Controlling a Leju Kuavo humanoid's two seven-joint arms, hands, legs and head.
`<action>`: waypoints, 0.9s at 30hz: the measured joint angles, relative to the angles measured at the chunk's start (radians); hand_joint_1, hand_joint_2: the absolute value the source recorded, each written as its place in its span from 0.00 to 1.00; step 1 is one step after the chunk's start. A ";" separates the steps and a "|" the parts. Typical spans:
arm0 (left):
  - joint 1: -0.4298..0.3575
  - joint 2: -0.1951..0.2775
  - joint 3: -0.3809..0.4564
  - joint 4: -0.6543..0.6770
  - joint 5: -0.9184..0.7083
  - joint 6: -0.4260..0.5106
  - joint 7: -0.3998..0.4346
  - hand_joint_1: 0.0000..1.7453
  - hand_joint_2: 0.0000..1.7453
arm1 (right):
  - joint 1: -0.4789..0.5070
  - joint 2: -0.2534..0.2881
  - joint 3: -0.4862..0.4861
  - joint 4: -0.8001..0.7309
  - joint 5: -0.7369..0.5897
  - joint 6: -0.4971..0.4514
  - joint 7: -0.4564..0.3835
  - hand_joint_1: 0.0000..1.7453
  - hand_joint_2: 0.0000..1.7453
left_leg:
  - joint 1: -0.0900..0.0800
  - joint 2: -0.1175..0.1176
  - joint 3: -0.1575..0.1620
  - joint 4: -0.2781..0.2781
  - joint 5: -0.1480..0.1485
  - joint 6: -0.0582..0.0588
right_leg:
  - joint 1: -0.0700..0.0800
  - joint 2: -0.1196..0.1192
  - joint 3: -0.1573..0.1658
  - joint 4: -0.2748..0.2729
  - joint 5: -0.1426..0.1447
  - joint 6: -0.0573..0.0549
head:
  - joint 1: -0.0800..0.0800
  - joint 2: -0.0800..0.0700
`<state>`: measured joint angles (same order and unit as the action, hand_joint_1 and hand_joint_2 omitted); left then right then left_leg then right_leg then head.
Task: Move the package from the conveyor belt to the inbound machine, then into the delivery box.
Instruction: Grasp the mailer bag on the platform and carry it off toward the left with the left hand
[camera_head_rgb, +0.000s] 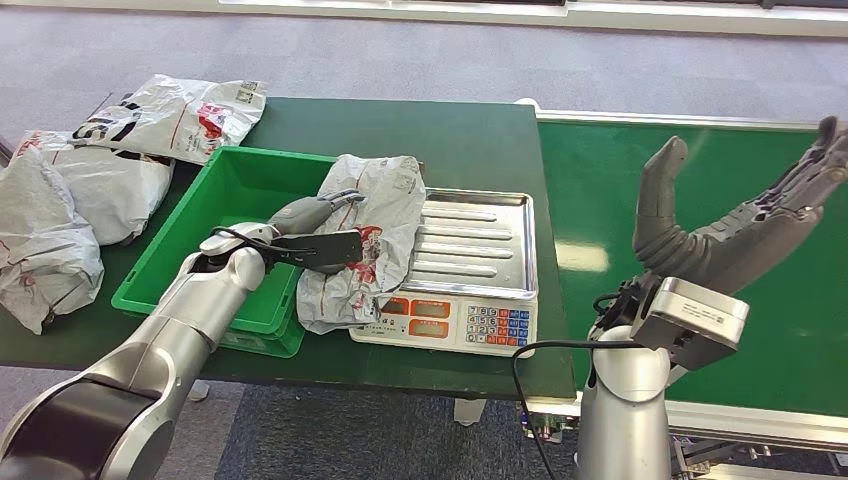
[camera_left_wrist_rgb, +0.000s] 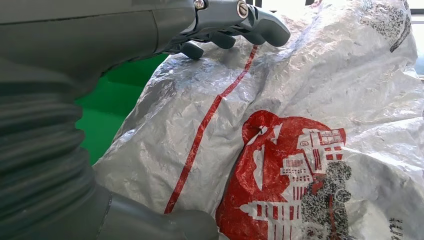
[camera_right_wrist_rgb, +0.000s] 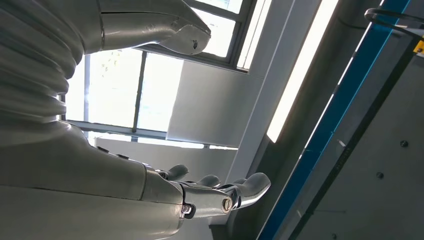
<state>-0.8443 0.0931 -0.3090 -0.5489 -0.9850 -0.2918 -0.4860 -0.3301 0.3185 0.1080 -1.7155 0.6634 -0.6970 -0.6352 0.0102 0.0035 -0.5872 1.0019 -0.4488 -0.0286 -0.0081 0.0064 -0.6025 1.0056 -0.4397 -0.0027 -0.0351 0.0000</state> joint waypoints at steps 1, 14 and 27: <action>0.000 0.000 0.000 0.000 0.000 0.000 0.000 0.00 1.00 | 0.000 0.000 0.000 0.000 0.000 0.000 0.000 0.00 1.00 | 0.000 0.000 0.000 0.000 0.000 0.000 | 0.000 0.000 0.000 0.000 0.000 0.000 | 0.000 0.000; 0.000 0.000 0.000 0.000 0.000 0.000 0.000 0.00 1.00 | 0.000 0.000 0.000 0.000 0.000 0.000 0.000 0.00 1.00 | 0.000 0.000 0.000 0.000 0.000 0.000 | 0.000 0.000 0.000 0.000 0.000 0.000 | 0.000 0.000; 0.000 0.000 0.000 0.000 0.000 0.000 0.000 0.00 1.00 | 0.000 0.000 0.000 0.000 0.000 0.000 0.000 0.00 1.00 | 0.000 0.000 0.000 0.000 0.000 0.000 | 0.000 0.000 0.000 0.000 0.000 0.000 | 0.000 0.000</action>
<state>-0.8443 0.0931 -0.3090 -0.5489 -0.9850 -0.2918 -0.4860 -0.3301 0.3185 0.1080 -1.7155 0.6634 -0.6970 -0.6352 0.0102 0.0035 -0.5872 1.0019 -0.4488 -0.0286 -0.0081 0.0064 -0.6025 1.0056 -0.4397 -0.0027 -0.0351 0.0000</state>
